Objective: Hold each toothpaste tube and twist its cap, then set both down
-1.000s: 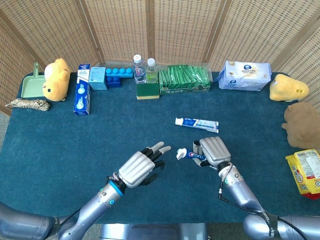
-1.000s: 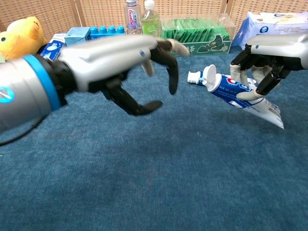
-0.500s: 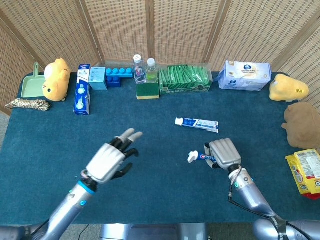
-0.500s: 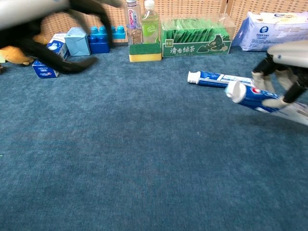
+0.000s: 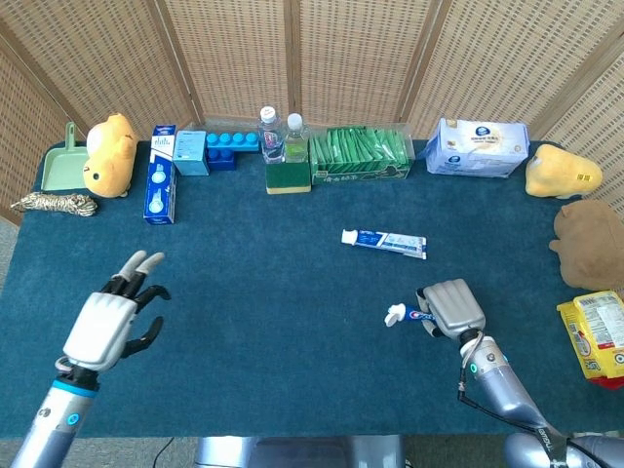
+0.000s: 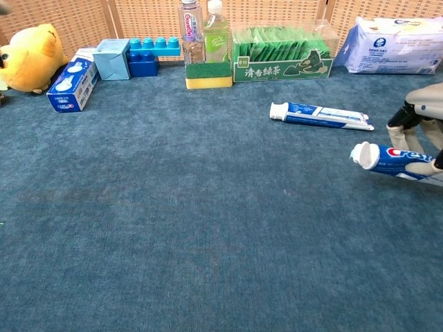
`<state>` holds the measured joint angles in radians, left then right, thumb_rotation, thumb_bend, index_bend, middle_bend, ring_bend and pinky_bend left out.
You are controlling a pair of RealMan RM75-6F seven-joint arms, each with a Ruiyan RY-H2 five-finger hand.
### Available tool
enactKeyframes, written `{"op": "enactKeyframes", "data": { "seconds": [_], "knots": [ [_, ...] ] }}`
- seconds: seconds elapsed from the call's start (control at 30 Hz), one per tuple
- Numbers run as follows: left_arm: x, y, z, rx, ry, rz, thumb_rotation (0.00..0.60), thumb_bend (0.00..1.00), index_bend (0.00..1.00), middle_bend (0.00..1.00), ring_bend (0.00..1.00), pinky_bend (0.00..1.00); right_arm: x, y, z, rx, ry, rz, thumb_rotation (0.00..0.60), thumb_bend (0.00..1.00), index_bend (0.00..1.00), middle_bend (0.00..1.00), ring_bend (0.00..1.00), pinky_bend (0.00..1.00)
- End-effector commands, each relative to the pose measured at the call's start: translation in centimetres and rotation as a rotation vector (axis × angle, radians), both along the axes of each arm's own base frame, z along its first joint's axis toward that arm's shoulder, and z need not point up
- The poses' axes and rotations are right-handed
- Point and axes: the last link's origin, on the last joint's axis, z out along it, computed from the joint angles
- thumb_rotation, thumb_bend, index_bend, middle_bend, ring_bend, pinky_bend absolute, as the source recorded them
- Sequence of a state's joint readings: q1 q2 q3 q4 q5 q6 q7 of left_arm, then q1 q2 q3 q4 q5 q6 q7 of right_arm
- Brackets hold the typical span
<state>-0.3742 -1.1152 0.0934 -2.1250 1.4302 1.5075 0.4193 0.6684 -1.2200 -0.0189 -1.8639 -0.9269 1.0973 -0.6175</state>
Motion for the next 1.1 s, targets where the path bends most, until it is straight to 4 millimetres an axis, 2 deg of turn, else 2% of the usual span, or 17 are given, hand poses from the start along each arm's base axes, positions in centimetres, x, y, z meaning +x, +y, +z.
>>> {"op": "enactKeyframes", "data": {
  "seconds": [0.03,0.1,0.2,0.37,0.4,0.47,0.57,0.67,0.8,0.9,0.97,1.03,1.1],
  "knots": [
    [-1.6,-0.5,0.7,0.024,0.001,0.068,0.6,0.38,0.38,0.09,0.0,0.25,-0.5,0.3,-0.2,0.006,0.014,-0.01,0.6,0.44,0.87,0.71,0.62,0.59],
    [-2.4,-0.7,1.2,0.046,-0.001,0.104,0.6,0.38,0.38,0.09,0.0,0.25,-0.9,0.5,-0.2,0.008,0.03,-0.013,0.6,0.43,0.84,0.69,0.6,0.57],
    [-3.1,-0.9,1.4,0.061,0.0,0.132,0.6,0.38,0.38,0.09,0.0,0.25,-1.2,0.7,-0.2,0.009,0.04,-0.02,0.6,0.4,0.71,0.61,0.54,0.5],
    [-4.5,-1.3,1.7,0.077,-0.007,0.19,0.6,0.38,0.37,0.09,0.0,0.25,-1.8,1.2,-0.3,0.024,0.062,-0.032,0.598,0.39,0.44,0.45,0.43,0.27],
    [-4.7,-1.3,1.8,0.079,-0.009,0.199,0.6,0.38,0.37,0.09,0.0,0.25,-1.8,1.3,-0.3,0.025,0.058,-0.033,0.589,0.39,0.4,0.43,0.41,0.25],
    [-5.1,-1.4,1.8,0.083,-0.014,0.215,0.6,0.38,0.37,0.09,0.0,0.25,-1.8,1.4,-0.2,0.022,0.044,-0.029,0.534,0.39,0.31,0.36,0.34,0.24],
    [-5.7,-1.6,1.7,0.086,-0.022,0.241,0.6,0.38,0.37,0.09,0.0,0.25,-1.9,1.6,0.0,0.005,0.018,-0.023,0.475,0.38,0.23,0.3,0.26,0.23],
    [-6.1,-1.7,1.6,0.088,-0.027,0.259,0.6,0.38,0.36,0.09,0.0,0.24,-1.8,1.6,0.2,-0.006,-0.018,-0.032,0.459,0.36,0.22,0.3,0.24,0.23],
    [-6.6,-1.9,1.6,0.088,-0.029,0.28,0.6,0.38,0.36,0.09,0.0,0.24,-1.7,1.6,0.8,-0.027,-0.084,-0.046,0.468,0.34,0.23,0.31,0.24,0.23],
    [-7.0,-2.2,1.9,0.094,-0.028,0.294,0.6,0.38,0.36,0.09,0.0,0.24,-1.7,1.6,1.3,-0.048,-0.138,-0.049,0.504,0.32,0.25,0.31,0.24,0.23],
    [-7.3,-2.4,2.1,0.1,-0.03,0.306,0.6,0.38,0.35,0.1,0.0,0.24,-1.7,1.5,1.7,-0.067,-0.163,-0.046,0.565,0.3,0.27,0.32,0.25,0.23],
    [-7.8,-2.6,2.4,0.1,-0.026,0.318,0.6,0.38,0.35,0.11,0.0,0.24,-2.0,1.5,2.1,-0.09,-0.173,-0.039,0.599,0.29,0.29,0.33,0.25,0.23],
    [-8.1,-2.8,2.5,0.096,-0.023,0.327,0.6,0.38,0.34,0.12,0.0,0.23,-2.2,1.5,2.3,-0.1,-0.182,-0.041,0.6,0.29,0.3,0.33,0.25,0.23]
  ]
}}
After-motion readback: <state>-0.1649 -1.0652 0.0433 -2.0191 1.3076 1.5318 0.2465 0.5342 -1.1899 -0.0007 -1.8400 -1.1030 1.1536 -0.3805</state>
